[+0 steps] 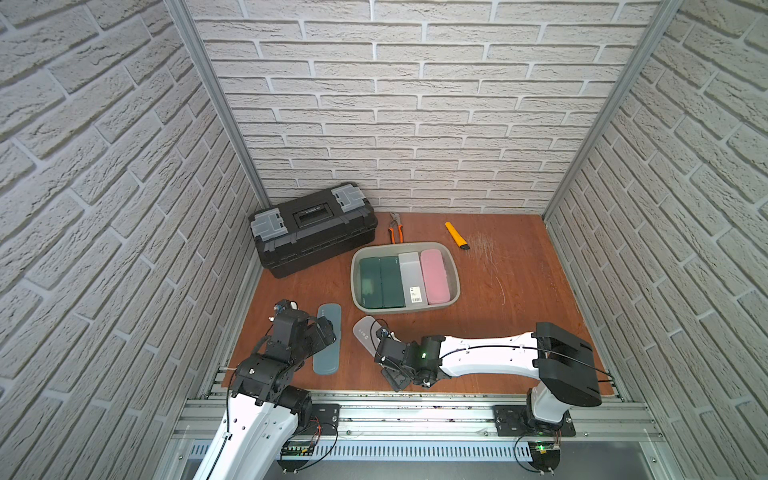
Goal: Put the pencil case into the storage box
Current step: Pick up the pencil case from the center of the board.
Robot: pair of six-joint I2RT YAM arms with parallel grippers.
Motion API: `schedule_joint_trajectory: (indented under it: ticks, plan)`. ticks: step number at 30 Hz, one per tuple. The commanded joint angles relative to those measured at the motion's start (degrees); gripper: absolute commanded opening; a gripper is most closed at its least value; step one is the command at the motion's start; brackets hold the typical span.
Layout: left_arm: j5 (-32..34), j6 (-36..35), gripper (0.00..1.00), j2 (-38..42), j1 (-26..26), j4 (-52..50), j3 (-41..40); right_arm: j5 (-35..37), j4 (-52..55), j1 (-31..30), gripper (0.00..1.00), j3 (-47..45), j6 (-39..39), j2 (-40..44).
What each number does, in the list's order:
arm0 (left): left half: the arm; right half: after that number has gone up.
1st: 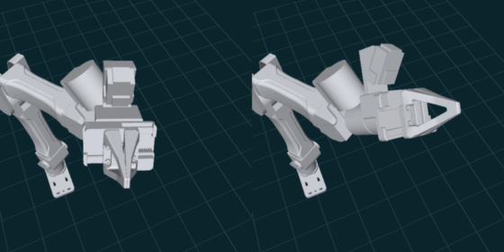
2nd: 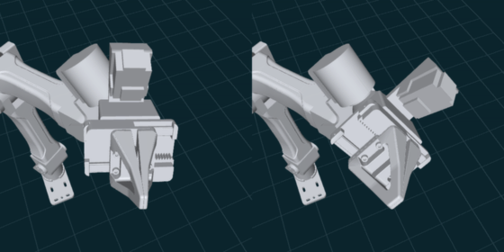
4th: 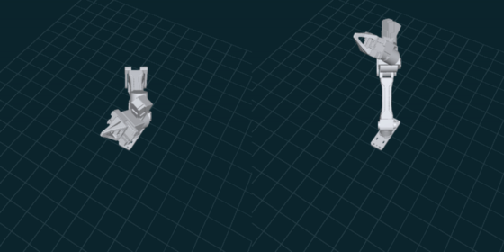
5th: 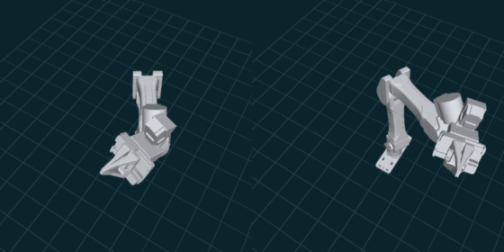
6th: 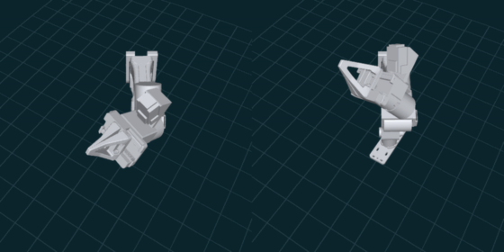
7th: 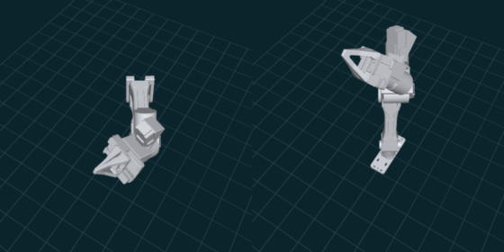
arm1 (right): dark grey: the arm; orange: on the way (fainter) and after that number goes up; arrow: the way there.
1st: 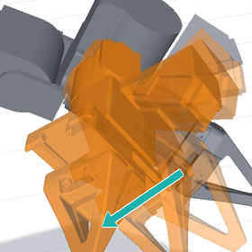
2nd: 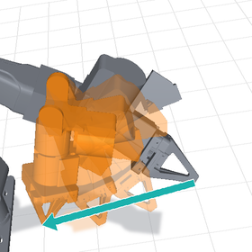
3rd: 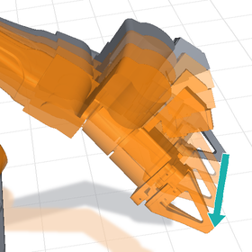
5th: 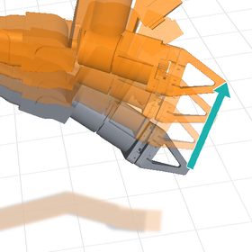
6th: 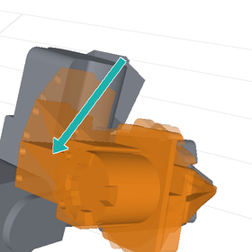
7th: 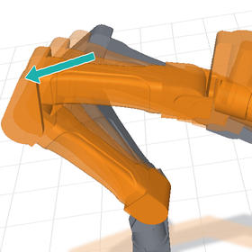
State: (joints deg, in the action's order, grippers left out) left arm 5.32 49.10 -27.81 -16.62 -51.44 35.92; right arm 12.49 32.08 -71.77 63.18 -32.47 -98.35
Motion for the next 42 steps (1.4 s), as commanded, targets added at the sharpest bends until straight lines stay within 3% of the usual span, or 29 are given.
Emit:
schedule_joint_trajectory:
  ticks: [1,11,22,29,33,38,42]
  plan:
    - [1.24,-0.40,0.99,0.73,0.11,-1.42,3.22,-1.98,0.17,-0.48,0.49,-0.52,2.79,3.67]
    - [2.81,-1.80,0.98,0.76,-0.25,-3.84,8.19,-5.28,1.65,-0.48,0.46,1.12,6.91,7.84]
    - [2.87,-5.71,0.98,-0.52,-1.27,0.79,13.22,-7.65,5.28,0.20,0.46,5.87,10.23,13.01]
    - [-2.60,-10.60,0.99,-3.84,-1.75,12.86,14.55,-7.64,4.64,5.97,0.46,9.68,8.82,13.46]
    - [-5.26,-14.45,0.98,-11.73,-1.85,17.69,17.91,-7.94,4.12,13.41,0.46,12.28,5.96,12.25]
    - [-13.76,-20.79,0.99,-27.97,-1.75,19.73,26.66,-0.46,5.84,19.65,0.46,18.01,2.26,8.49]
    - [-21.09,-25.49,0.99,-35.59,-1.48,25.46,27.97,4.39,9.29,22.85,0.45,24.14,-1.06,2.59]
